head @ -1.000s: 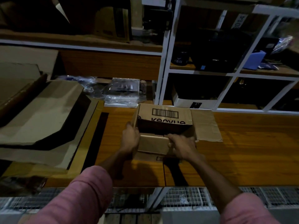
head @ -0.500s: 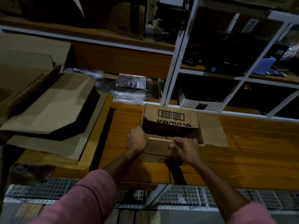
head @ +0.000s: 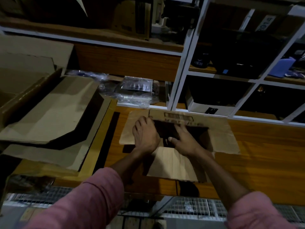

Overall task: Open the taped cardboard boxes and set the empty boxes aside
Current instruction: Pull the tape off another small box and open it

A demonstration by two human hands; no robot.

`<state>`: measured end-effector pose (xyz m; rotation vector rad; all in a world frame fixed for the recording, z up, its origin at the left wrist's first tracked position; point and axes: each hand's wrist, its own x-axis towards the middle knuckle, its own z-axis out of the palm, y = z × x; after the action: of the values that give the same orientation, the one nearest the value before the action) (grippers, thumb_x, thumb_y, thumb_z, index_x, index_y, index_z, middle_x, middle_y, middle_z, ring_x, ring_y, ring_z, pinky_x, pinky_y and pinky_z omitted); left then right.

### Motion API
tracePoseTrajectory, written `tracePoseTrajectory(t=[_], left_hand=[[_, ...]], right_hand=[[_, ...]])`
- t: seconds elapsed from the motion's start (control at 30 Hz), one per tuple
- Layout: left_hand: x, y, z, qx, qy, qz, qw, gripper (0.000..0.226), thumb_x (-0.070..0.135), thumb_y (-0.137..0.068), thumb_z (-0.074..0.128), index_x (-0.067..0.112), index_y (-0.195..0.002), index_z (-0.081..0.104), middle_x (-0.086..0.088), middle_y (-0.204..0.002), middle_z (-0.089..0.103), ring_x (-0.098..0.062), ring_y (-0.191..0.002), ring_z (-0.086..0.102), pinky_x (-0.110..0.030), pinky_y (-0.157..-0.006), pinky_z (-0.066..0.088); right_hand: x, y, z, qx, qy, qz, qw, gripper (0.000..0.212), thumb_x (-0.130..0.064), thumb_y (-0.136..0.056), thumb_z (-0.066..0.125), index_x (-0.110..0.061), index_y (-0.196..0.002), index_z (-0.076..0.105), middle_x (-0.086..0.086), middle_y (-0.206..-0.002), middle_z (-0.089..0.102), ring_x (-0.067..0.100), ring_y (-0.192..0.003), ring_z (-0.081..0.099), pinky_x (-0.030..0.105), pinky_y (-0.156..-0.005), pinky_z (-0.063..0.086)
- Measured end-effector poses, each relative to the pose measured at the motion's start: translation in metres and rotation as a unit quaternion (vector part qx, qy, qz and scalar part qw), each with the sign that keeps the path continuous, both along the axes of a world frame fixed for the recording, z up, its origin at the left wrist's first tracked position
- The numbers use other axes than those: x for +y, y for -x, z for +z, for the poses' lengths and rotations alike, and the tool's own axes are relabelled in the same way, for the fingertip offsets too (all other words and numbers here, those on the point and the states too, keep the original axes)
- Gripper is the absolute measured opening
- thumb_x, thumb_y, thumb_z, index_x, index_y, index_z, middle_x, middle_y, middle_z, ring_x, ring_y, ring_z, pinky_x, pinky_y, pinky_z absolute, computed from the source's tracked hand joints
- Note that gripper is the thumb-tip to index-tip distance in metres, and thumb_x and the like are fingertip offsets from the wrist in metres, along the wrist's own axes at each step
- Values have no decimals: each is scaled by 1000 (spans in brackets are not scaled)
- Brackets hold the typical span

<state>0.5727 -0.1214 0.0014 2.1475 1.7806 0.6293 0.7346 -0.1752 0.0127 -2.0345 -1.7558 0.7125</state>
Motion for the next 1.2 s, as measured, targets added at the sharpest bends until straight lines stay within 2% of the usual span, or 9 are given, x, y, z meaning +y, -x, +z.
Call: tracePoseTrajectory(t=[0.03,0.1,0.23,0.43,0.5,0.7,0.93,1.07,1.2], left_hand=[[2,-2,-1,4,12,11,1000,51,22,-89,63,13,-135,44,-15,-142,38,-33,-131,38,-46,-109,37],[6,-4,-2,49,24,-2,998,58,29,-89,66,12,-139,40,-18,-145,32,-37,-134,34,-49,-108,38],[34,-7,-4,132,2,-52,990,63,35,-86,68,14,-137,37,-16,-144,27,-40,-128,32,-55,-103,37],[84,-24,-7,126,50,-88,987,91,34,-90,66,25,-160,9,5,-168,0,-36,-144,14,-59,-116,25],[93,-26,-14,120,67,-89,987,94,32,-88,69,28,-161,10,8,-168,0,-38,-146,16,-62,-115,27],[88,-26,-29,121,43,-98,987,102,35,-78,79,20,-159,18,6,-169,3,-38,-145,17,-61,-113,31],[92,-22,-24,78,46,-77,993,48,30,-97,54,17,-142,48,-1,-164,23,-36,-142,25,-58,-110,37],[83,-18,-8,69,18,-78,994,39,27,-97,53,18,-135,57,-4,-153,45,-32,-141,29,-49,-112,34],[62,-14,-3,131,-69,-141,979,34,27,-94,53,20,-125,64,-6,-131,62,-29,-129,44,-44,-103,30]], right_hand=[[4,0,-2,-7,-53,5,999,73,-28,-101,59,-25,-162,18,-4,-171,1,15,-152,12,34,-122,17],[21,-7,-5,-40,-124,12,991,79,-23,-99,61,-22,-163,14,-6,-170,-11,18,-155,2,38,-125,12],[71,-24,-7,-137,-156,-1,978,75,-22,-96,62,-13,-160,22,6,-170,6,36,-154,9,53,-124,21],[112,-53,-16,-225,-152,3,962,56,-24,-96,60,-14,-149,42,8,-156,41,32,-145,33,49,-113,30],[121,-57,-19,-242,-155,2,958,50,-23,-93,63,-16,-141,51,9,-145,52,33,-135,44,47,-110,32],[139,-60,-22,-261,-147,-37,953,40,-12,-90,66,-22,-128,61,9,-129,60,34,-122,49,48,-103,38],[149,-55,-15,-230,-151,-44,960,21,-6,-91,62,-17,-107,69,10,-111,68,33,-110,59,46,-95,44],[133,-58,-13,-194,-194,-17,962,31,-6,-85,66,-16,-115,70,11,-118,68,34,-112,59,45,-94,47],[104,-64,-15,-106,-209,-4,972,17,-8,-93,62,-6,-109,69,16,-111,66,34,-102,60,43,-87,49]])
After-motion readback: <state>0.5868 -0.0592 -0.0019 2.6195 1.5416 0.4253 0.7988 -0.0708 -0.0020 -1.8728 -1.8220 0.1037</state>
